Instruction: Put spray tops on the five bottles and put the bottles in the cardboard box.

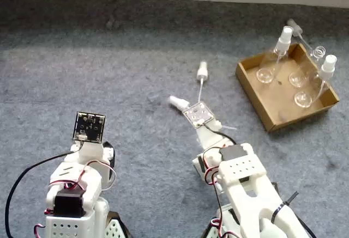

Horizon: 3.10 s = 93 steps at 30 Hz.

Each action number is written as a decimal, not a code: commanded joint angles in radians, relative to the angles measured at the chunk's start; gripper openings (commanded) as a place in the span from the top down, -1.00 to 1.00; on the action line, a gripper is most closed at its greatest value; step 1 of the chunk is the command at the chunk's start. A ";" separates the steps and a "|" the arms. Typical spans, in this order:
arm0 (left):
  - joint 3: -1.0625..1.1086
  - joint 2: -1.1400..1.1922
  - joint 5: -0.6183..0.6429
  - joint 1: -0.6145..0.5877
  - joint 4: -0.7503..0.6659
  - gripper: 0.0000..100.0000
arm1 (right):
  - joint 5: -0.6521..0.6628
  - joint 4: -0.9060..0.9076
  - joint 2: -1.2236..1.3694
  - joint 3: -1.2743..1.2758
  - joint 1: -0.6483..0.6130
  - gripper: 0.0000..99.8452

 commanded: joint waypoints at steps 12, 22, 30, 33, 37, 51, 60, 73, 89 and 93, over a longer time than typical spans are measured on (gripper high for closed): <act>-0.002 -0.004 -0.006 0.018 -0.018 0.99 | 0.012 0.143 -0.035 -0.062 0.008 0.51; -0.002 -0.004 -0.006 0.018 -0.017 0.99 | 0.012 0.143 -0.033 -0.067 0.008 0.49; -0.002 -0.004 -0.006 0.018 -0.017 0.99 | 0.110 0.147 -0.025 -0.102 0.008 0.49; -0.002 -0.004 -0.006 0.018 -0.017 0.99 | 0.110 0.208 -0.025 -0.148 0.007 0.49; -0.002 -0.004 -0.006 0.018 -0.017 0.99 | 0.110 0.249 -0.025 -0.197 0.008 0.49; -0.002 -0.004 -0.006 0.018 -0.017 0.99 | 0.117 0.251 -0.022 -0.200 0.008 0.49; -0.002 -0.004 -0.006 0.018 -0.017 0.99 | 0.110 0.349 0.125 -0.329 0.015 0.49; -0.002 -0.004 -0.006 0.018 -0.014 0.99 | 0.109 0.320 0.386 -0.423 0.013 0.49; -0.002 -0.004 -0.006 0.018 -0.014 0.99 | 0.109 0.205 0.410 -0.414 0.013 0.49; 0.008 -0.004 -0.006 0.018 -0.018 0.99 | 0.109 0.209 0.410 -0.414 0.015 0.49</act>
